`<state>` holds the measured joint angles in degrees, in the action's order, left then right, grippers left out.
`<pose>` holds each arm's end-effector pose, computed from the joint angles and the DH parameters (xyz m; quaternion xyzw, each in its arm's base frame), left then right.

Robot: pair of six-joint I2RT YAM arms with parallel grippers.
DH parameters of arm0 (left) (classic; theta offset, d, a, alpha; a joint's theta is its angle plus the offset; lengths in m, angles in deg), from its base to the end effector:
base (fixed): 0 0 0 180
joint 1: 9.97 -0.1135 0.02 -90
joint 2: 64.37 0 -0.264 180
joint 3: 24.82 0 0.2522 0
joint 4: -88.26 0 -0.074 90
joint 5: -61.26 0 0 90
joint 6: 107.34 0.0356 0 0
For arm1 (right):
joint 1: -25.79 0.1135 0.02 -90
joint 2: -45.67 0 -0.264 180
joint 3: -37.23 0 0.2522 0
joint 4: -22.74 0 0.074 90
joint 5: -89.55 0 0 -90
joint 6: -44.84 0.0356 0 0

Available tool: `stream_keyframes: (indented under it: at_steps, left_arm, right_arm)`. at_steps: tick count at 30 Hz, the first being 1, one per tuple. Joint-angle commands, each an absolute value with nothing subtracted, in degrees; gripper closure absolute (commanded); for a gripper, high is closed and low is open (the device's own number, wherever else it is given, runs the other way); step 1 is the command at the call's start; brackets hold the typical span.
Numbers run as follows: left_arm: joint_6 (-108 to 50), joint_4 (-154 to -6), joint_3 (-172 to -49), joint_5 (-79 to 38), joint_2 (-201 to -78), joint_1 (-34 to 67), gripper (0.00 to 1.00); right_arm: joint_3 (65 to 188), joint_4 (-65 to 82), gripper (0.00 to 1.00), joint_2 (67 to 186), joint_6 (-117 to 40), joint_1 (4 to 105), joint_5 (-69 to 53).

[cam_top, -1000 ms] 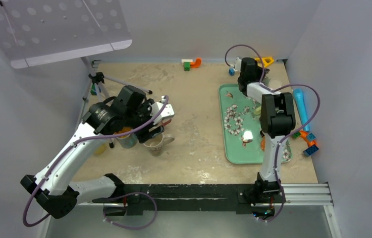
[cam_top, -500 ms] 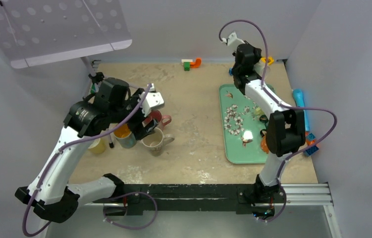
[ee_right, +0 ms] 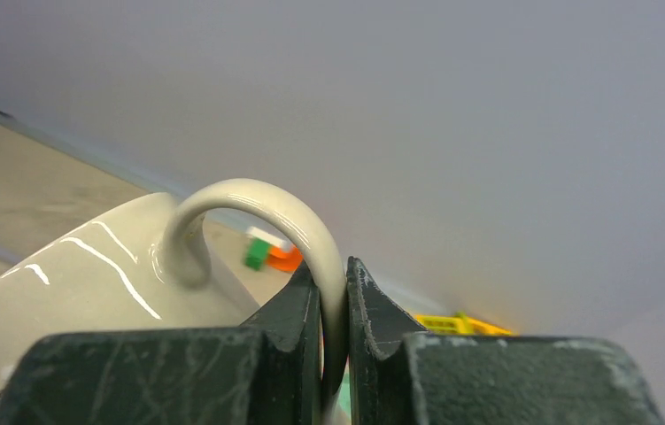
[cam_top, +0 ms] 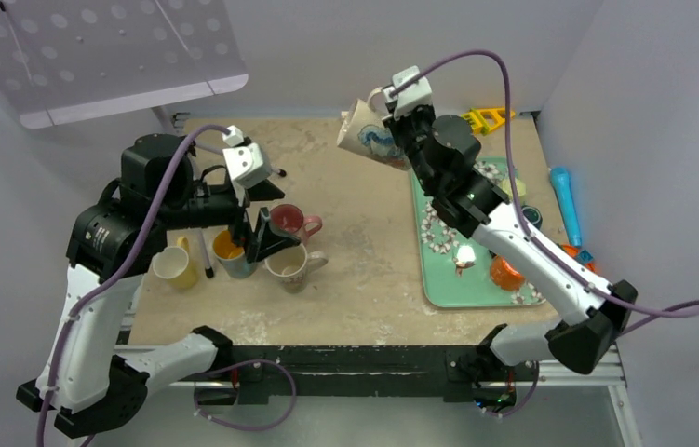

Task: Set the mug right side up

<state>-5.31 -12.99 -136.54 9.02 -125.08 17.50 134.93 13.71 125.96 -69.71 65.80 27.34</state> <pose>0.1141 -0.0839 0.4922 0.4311 0.7058 -0.3402 0.4475 0.2561 0.1933 0.4646 -0.1852 0.6334 -0.0567 0.7492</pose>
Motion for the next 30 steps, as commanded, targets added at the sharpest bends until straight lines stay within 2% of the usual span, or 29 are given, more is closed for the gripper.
stream_keyframes:
  at_steps: [1,10,17,19,26,27,29,30]
  left_arm:
    - [-12.5,-19.4,-139.7,14.4,-124.7,17.2,0.00]
    - [-14.6,-23.9,-138.5,17.0,-127.5,17.4,0.00]
    - [-15.2,-23.3,-137.5,13.5,-132.0,17.6,0.03]
    - [-14.9,-23.5,-136.6,13.1,-132.6,17.7,0.14]
    - [-12.0,-19.3,-137.3,14.8,-133.9,17.7,0.92]
    - [-10.9,-17.7,-137.5,13.5,-133.7,17.7,1.00]
    - [-8.1,-14.0,-138.6,7.6,-133.2,17.8,1.00]
    - [-6.5,-11.6,-139.1,5.6,-132.8,17.7,1.00]
  right_arm:
    - [130.3,17.9,1.00,118.3,-51.2,67.9,15.5]
    - [125.8,19.6,1.00,115.6,-36.0,73.6,4.1]
    - [126.7,21.7,1.00,116.8,-32.6,76.4,1.4]
    - [127.0,22.1,1.00,117.4,-32.4,77.0,0.5]
    - [127.3,21.9,1.00,120.6,-31.4,77.1,-1.5]
    - [127.4,21.8,1.00,120.9,-31.4,77.1,-1.6]
    - [127.5,21.0,1.00,121.1,-32.3,77.1,-1.6]
    - [128.1,19.8,0.95,121.3,-33.0,77.1,-1.6]
